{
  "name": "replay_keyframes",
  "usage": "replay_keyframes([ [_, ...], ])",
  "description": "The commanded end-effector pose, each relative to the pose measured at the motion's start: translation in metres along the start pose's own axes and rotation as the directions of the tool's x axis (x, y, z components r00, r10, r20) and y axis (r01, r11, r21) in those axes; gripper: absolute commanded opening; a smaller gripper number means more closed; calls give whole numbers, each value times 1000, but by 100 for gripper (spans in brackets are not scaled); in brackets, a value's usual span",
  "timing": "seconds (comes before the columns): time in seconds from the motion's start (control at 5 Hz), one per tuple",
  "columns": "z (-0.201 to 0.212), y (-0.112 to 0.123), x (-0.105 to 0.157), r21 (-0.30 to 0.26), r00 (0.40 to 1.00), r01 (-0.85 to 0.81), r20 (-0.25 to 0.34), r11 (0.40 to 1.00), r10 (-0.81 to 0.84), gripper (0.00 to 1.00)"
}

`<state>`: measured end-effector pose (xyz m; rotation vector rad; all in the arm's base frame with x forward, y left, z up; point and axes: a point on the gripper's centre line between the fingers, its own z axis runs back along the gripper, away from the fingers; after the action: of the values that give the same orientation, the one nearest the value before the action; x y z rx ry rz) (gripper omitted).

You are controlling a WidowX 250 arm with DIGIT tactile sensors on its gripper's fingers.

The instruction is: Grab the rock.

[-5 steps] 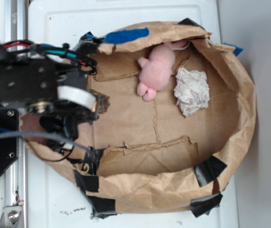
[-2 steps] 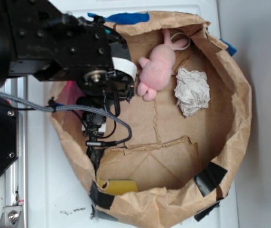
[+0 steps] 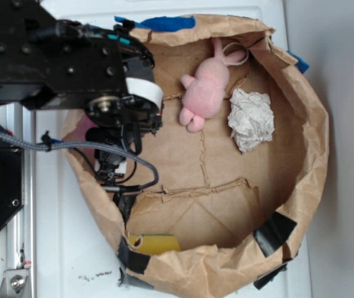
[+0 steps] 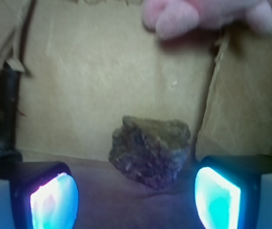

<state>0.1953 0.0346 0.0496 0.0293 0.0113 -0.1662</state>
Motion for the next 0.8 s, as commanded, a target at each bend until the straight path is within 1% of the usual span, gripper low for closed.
replay_keyframes([
  [0.0, -2, -3, 5, 42, 999, 23, 30, 999, -24, 100],
  [0.2, -1, -1, 11, 33, 999, 5, 34, 999, -6, 100],
  [0.4, 2, 4, 22, 20, 999, -19, 35, 1000, 18, 100],
  [0.6, -5, 7, 30, 43, 999, -17, 28, 999, 16, 100],
])
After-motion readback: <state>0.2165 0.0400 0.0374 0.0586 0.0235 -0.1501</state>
